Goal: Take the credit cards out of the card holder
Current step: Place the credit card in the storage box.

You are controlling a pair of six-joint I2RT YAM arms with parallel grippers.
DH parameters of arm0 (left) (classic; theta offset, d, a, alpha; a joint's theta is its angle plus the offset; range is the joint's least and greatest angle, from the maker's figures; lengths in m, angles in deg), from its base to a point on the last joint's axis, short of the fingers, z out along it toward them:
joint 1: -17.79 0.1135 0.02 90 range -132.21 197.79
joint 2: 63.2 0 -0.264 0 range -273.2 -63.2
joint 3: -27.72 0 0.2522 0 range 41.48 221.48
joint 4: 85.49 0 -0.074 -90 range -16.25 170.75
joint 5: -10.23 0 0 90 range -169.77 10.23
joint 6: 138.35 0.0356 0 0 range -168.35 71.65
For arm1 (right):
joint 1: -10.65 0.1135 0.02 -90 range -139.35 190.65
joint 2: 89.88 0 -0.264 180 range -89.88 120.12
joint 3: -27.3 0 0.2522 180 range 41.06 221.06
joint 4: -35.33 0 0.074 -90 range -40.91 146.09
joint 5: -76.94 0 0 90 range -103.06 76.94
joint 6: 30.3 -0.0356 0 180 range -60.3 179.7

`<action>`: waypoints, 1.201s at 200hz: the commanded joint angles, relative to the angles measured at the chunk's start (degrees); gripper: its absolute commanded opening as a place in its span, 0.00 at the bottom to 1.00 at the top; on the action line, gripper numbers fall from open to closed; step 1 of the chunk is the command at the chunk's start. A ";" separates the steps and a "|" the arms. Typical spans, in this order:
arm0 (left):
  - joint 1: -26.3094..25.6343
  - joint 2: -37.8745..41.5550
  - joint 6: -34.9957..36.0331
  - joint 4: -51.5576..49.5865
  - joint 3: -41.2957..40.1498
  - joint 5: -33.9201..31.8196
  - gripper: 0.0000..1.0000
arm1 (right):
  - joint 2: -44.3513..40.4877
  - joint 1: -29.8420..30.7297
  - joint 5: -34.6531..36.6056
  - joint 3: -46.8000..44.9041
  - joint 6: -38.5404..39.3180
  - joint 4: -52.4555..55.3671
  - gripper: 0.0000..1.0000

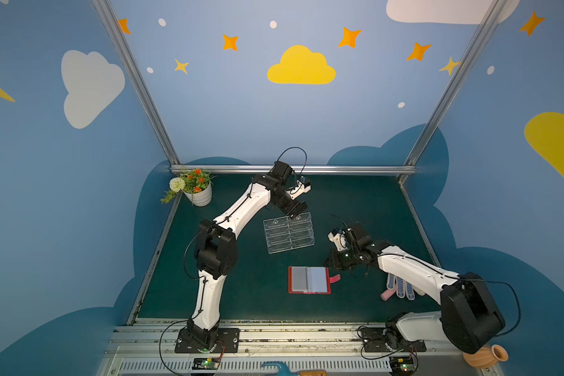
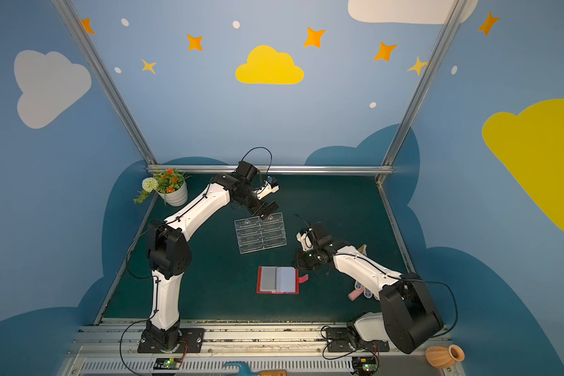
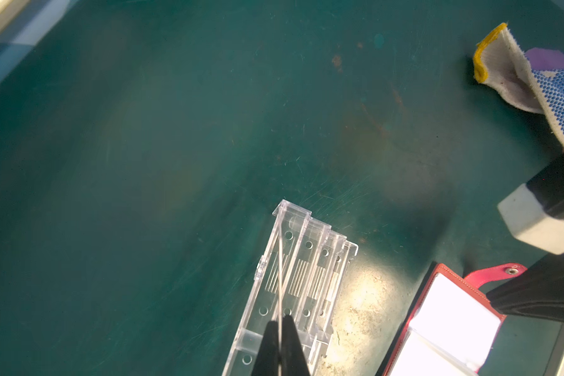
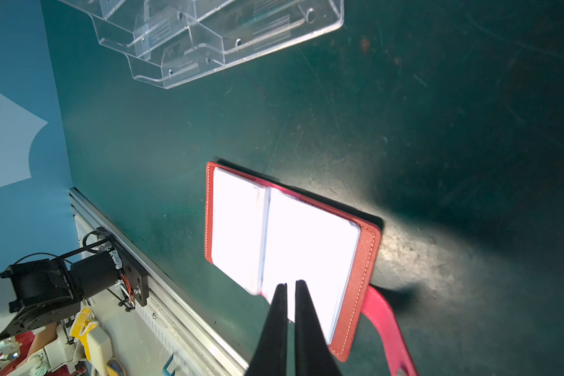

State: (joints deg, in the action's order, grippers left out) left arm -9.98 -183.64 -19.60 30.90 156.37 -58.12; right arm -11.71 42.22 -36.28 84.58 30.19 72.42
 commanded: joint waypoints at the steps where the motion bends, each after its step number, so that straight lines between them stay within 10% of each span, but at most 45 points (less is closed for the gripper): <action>1: 0.09 -0.69 1.62 -1.23 1.04 -0.60 0.04 | 1.09 -0.33 -0.68 -0.37 0.68 -0.23 0.07; 240: -1.60 -2.74 5.34 0.06 -3.35 -2.22 0.04 | 3.11 -1.31 -2.10 -0.76 0.71 -1.86 0.06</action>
State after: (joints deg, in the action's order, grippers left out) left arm -11.03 -185.20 -15.47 31.71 153.62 -60.52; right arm -9.10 41.33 -37.79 84.58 30.21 71.13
